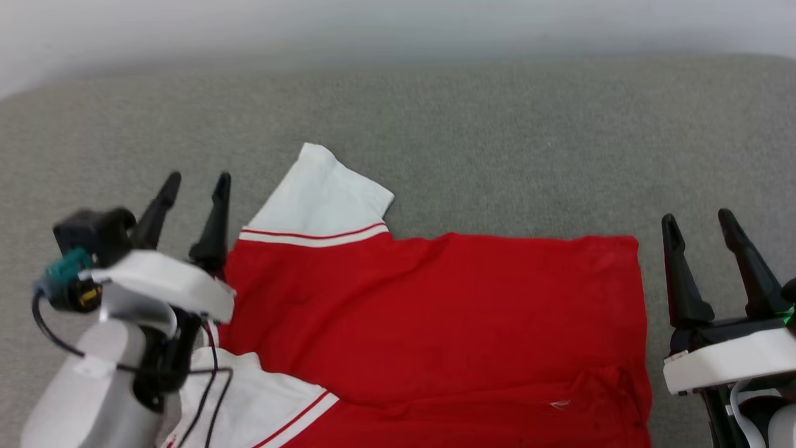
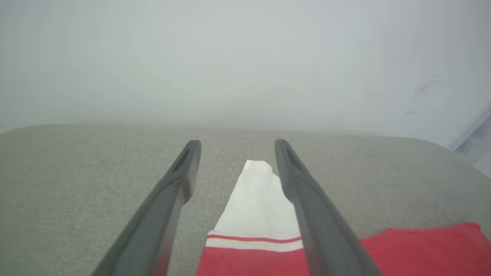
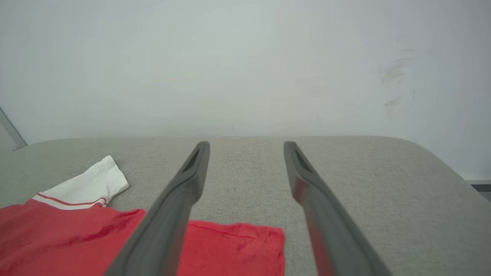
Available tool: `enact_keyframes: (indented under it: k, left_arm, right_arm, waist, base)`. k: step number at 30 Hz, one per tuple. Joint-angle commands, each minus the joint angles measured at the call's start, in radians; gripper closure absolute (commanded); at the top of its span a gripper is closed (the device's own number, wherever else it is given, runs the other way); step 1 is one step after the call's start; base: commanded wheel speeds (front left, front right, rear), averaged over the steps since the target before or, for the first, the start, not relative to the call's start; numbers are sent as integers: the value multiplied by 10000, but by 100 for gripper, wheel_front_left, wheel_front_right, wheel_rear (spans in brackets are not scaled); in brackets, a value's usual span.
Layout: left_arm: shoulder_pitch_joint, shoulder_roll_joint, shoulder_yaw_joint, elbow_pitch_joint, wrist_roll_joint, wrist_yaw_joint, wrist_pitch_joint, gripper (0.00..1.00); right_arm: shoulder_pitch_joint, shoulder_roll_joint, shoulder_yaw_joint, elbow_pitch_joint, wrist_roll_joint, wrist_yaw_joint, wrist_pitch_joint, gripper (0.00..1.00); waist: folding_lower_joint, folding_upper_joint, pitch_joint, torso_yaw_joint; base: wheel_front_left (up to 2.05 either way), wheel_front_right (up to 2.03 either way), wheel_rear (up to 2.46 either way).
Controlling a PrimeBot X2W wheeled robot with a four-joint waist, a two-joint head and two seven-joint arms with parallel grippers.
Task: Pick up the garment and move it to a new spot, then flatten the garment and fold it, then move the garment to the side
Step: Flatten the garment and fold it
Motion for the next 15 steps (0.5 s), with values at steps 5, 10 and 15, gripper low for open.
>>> enact_keyframes:
  k: [5,10,15]
  left_arm:
    - [-1541,233,105,661,-265,-498,568,0]
    - [-2865,516,3,1325,-717,-1054,1808,0]
    - [-4011,893,-203,2185,-1422,-1326,4017,0]
  right_arm:
    - [-371,176,21,-32,-102,-4,18,0]
    - [-538,279,-15,166,-17,-4,-140,0]
    - [-584,322,32,367,86,-4,-293,0]
  waist:
    - [-1,0,1039,-648]
    - [-1,0,1344,-1064]
    - [-1,0,1589,-1401]
  base:
    - [0,0,0]
    - [0,0,0]
    - [0,0,0]
